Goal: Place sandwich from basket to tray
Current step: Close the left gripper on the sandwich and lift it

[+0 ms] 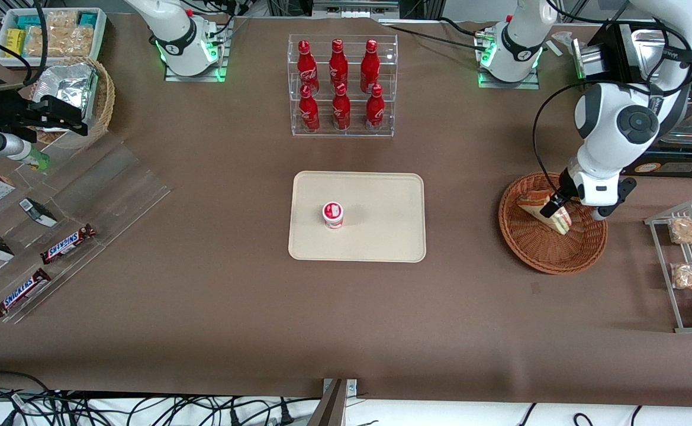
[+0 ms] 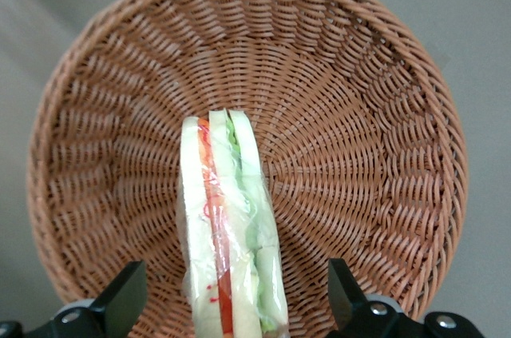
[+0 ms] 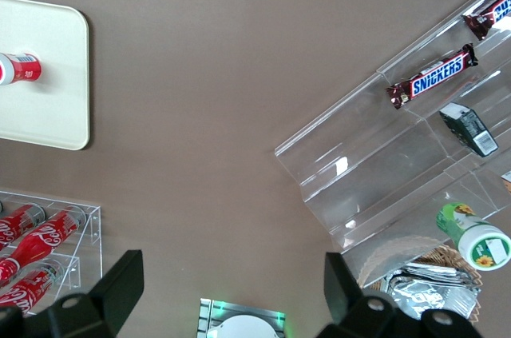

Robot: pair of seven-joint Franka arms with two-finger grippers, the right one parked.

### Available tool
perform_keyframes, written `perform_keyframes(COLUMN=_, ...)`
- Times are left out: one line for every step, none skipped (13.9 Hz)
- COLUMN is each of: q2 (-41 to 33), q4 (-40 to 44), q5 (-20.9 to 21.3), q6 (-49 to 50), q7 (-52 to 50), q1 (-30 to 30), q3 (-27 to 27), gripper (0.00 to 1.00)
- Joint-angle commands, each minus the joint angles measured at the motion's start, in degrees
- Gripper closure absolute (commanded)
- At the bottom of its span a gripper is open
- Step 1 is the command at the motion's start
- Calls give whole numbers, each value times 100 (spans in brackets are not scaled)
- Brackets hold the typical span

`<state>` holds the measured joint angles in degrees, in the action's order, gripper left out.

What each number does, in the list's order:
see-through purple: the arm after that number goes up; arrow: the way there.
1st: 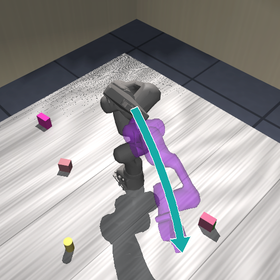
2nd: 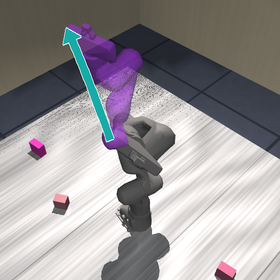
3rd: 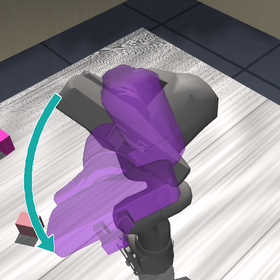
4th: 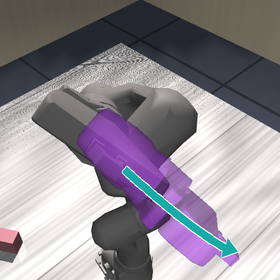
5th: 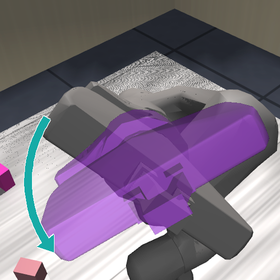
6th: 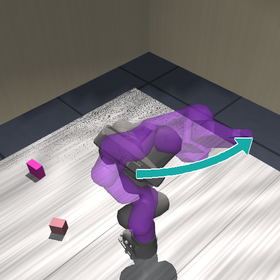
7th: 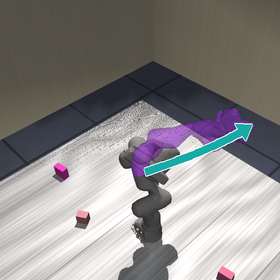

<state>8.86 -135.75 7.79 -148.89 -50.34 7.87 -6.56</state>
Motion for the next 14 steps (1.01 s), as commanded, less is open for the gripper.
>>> perform_keyframes(q2=107, q4=-294, q5=144, q6=-569, q7=-151, q1=65, q3=-13, gripper=0)
perform_keyframes(q2=168, q4=-329, q5=144, q6=-640, q7=-151, q1=65, q3=-12, gripper=0)
perform_keyframes(q2=195, q4=-330, q5=144, q6=-650, q7=-151, q1=74, q3=-12, gripper=0)
perform_keyframes(q2=204, q4=-330, q5=144, q6=-641, q7=-151, q1=74, q3=-4, gripper=0)
perform_keyframes(q2=195, q4=-330, q5=144, q6=-641, q7=-151, q1=74, q3=-4, gripper=0)
perform_keyframes(q2=204, q4=-330, q5=144, q6=-624, q7=-151, q1=74, q3=-4, gripper=36)
perform_keyframes(q2=204, q4=-330, q5=144, q6=-615, q7=-151, q1=74, q3=-4, gripper=82)
perform_keyframes(q2=204, q4=-330, q5=152, q6=-615, q7=-151, q1=74, q3=5, gripper=100)
perform_keyframes(q2=204, q4=-330, q5=292, q6=-597, q7=-142, q1=74, q3=5, gripper=100)
perform_keyframes(q2=204, q4=-330, q5=563, q6=-597, q7=-151, q1=109, q3=14, gripper=100)
perform_keyframes(q2=204, q4=-330, q5=661, q6=-589, q7=-151, q1=170, q3=5, gripper=100)
perform_keyframes(q2=178, q4=-330, q5=671, q6=-554, q7=-151, q1=171, q3=5, gripper=100)
perform_keyframes(q2=134, q4=-321, q5=680, q6=-492, q7=-125, q1=171, q3=5, gripper=100)
perform_keyframes(q2=56, q4=-277, q5=706, q6=-292, q7=-116, q1=171, q3=-30, gripper=100)
